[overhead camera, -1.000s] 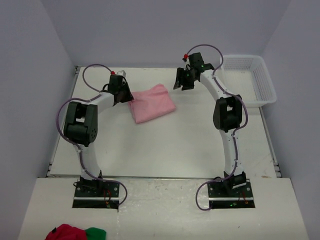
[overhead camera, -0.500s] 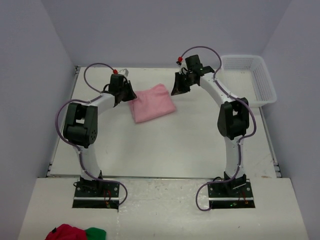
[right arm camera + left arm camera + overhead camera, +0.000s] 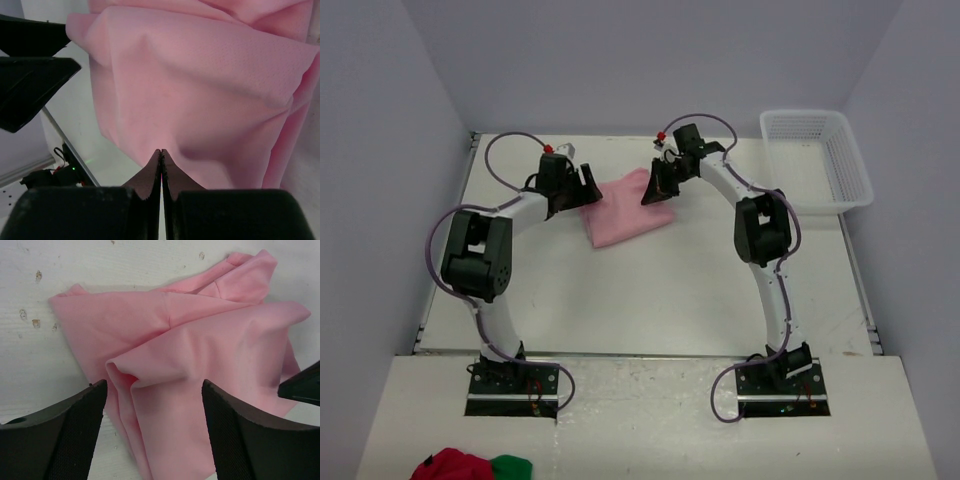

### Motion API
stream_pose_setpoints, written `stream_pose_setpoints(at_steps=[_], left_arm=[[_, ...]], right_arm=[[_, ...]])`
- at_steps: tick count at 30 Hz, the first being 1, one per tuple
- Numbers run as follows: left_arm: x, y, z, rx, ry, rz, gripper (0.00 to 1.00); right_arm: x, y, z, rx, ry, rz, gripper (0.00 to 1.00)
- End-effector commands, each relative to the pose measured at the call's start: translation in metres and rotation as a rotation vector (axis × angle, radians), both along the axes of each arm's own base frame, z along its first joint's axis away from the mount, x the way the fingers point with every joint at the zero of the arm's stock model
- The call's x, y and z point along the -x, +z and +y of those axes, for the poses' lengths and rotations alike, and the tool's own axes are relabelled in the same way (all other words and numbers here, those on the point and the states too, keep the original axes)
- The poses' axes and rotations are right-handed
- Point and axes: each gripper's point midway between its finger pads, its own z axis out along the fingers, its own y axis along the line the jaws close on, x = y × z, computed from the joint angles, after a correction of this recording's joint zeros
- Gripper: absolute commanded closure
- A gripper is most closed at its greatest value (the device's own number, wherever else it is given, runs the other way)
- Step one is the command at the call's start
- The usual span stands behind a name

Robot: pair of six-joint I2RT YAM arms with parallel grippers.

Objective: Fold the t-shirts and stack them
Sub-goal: Smooth out wrinkles on the folded tshirt

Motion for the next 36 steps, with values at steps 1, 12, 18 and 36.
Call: stream_pose_setpoints(at_steps=[1, 12, 18, 36], left_arm=[[-0.007, 0.039, 0.001, 0.0, 0.013, -0.113, 0.22], [0.036, 0.073, -0.024, 0.026, 0.001, -0.16, 0.4], [0.071, 0.06, -0.032, 0.052, -0.021, -0.111, 0.7], [0.191, -0.007, -0.073, 0.179, -0.262, 0.061, 0.88]], right_arm=[[0.003, 0.014, 0.016, -0.095, 0.03, 0.047, 1.0], [0.031, -0.036, -0.003, 0.046, -0.042, 0.186, 1.0], [0.067, -0.051, -0.016, 0.128, -0.064, 0.21, 1.0], [0.152, -0.072, -0.028, 0.222, -0.111, 0.214, 1.0]])
